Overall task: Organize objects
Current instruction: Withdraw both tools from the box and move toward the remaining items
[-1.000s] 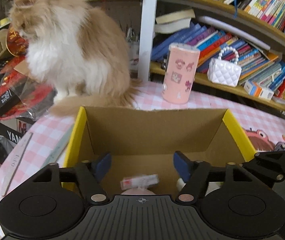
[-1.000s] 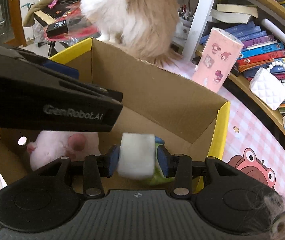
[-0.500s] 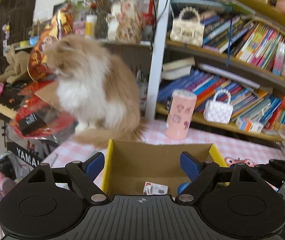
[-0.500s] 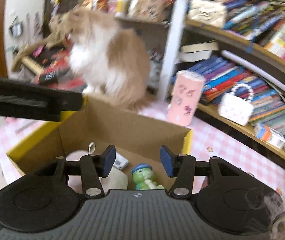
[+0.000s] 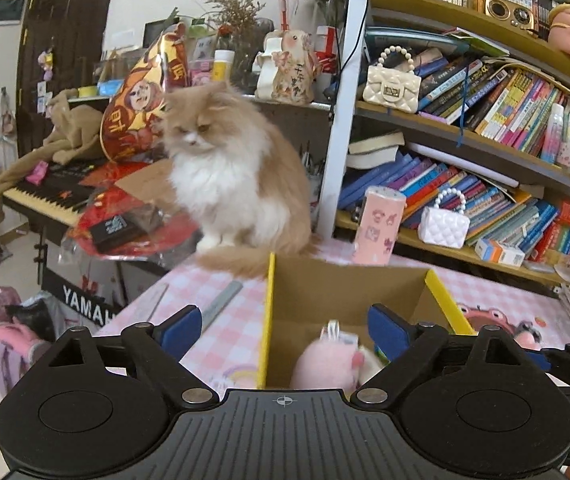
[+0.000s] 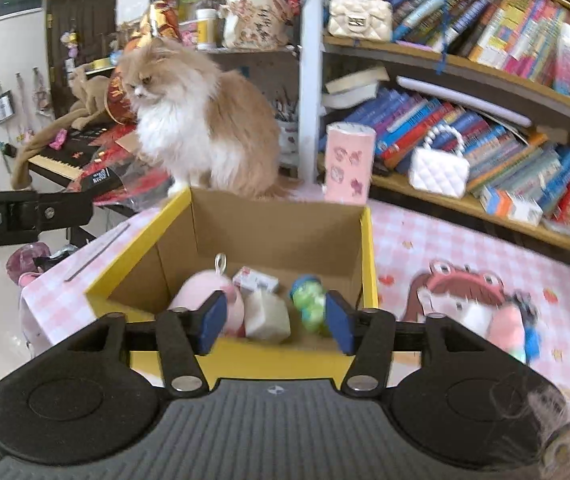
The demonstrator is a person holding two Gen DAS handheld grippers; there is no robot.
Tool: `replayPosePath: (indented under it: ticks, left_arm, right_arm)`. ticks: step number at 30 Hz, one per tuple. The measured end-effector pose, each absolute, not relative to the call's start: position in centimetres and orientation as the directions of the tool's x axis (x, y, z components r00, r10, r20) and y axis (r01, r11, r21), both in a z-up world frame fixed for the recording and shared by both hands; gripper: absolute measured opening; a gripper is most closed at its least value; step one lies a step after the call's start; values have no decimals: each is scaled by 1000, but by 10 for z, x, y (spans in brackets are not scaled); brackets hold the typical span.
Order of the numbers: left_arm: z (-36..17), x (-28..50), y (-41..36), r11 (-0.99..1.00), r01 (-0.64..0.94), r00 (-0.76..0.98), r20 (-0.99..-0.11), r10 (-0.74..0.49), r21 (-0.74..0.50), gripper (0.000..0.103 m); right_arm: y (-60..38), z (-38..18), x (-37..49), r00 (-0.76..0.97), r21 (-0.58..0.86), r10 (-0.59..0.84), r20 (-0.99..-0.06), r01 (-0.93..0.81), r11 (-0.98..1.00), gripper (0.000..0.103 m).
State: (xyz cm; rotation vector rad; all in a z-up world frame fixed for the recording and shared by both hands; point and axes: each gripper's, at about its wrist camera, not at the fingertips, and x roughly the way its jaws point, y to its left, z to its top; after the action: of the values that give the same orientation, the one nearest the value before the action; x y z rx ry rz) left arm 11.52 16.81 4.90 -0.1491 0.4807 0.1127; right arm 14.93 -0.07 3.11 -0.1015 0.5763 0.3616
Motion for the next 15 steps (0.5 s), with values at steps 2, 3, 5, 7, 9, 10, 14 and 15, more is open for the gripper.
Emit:
replayPosePath:
  ticks: [2,3,5,7,9,10,14,15]
  left_arm:
    - [46,101,168,983,-149,878,-472,80,-110,92]
    - [43,93,168,982,-154,875,-476,85,-108,92]
    - [37,80,167,980,-163,866,-493,87,-113,92]
    - [30,68,167,977,-175,857,-508,90,-123,94]
    - [24,56,165,976,-181,849,-520,91,-125,96]
    - [21,49,163,976,-178,846,-526,88,-123,96]
    - [14,30,156,979,-162,836,-544,71,-121,96]
    - [12,25,155,980,-157,834,-547,66,-121,96]
  right_arm:
    - [0,27,134,781,12,290,-553,-341,940,59]
    - [0,25,127,780,10,284,-558,-336,942,59]
    - [2,20,113,777,-6,272,-567,-334,942,59]
    - [3,15,98,772,-20,268,-576,-341,940,59]
    - [3,9,83,763,-17,268,-589,-344,939,59]
    - [2,8,77,759,-16,268,-594,-344,939,59]
    - [0,2,54,755,-24,255,-604,-337,941,59]
    - [-1,0,49,757,-27,250,-604,-333,942,59]
